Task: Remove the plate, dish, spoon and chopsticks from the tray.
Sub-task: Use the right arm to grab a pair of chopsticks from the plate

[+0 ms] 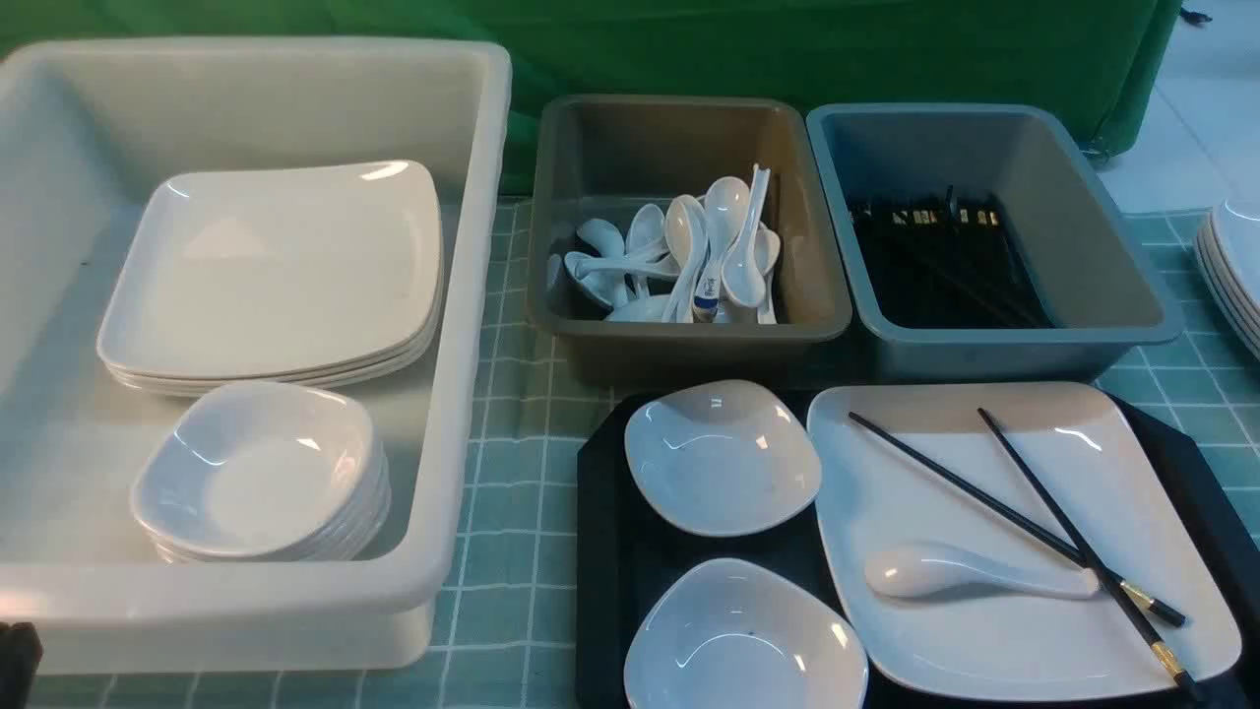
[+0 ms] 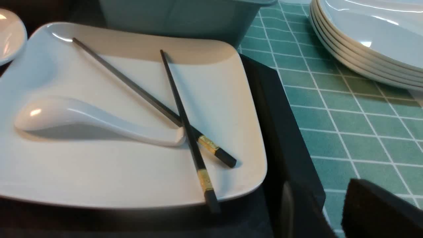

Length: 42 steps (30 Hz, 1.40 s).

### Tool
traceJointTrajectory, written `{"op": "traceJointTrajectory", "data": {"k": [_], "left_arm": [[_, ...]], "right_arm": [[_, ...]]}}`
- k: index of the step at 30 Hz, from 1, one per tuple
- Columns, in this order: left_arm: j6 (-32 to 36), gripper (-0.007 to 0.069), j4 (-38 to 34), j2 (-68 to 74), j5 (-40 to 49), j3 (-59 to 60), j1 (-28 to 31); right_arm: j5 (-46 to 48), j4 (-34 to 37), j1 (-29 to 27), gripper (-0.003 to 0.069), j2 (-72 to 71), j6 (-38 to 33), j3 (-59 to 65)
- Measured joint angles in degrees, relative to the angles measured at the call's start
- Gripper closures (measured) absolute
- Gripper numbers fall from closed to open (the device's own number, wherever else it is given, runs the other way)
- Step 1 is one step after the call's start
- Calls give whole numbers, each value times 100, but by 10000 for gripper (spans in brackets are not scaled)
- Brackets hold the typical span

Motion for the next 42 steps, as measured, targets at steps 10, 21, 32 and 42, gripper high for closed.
{"op": "traceJointTrajectory", "data": {"k": [10, 21, 32, 42], "left_arm": [[0, 607, 17, 0, 0, 0, 0], [649, 607, 1731, 0, -64, 0, 0], [778, 607, 1984, 0, -103, 0, 0], [475, 607, 1384, 0, -1795, 0, 0]], "right_arm": [[0, 0, 0, 418, 0, 0, 0], [0, 0, 0, 418, 0, 0, 0], [0, 0, 0, 418, 0, 0, 0], [-559, 407, 0, 418, 0, 526, 0]]}}
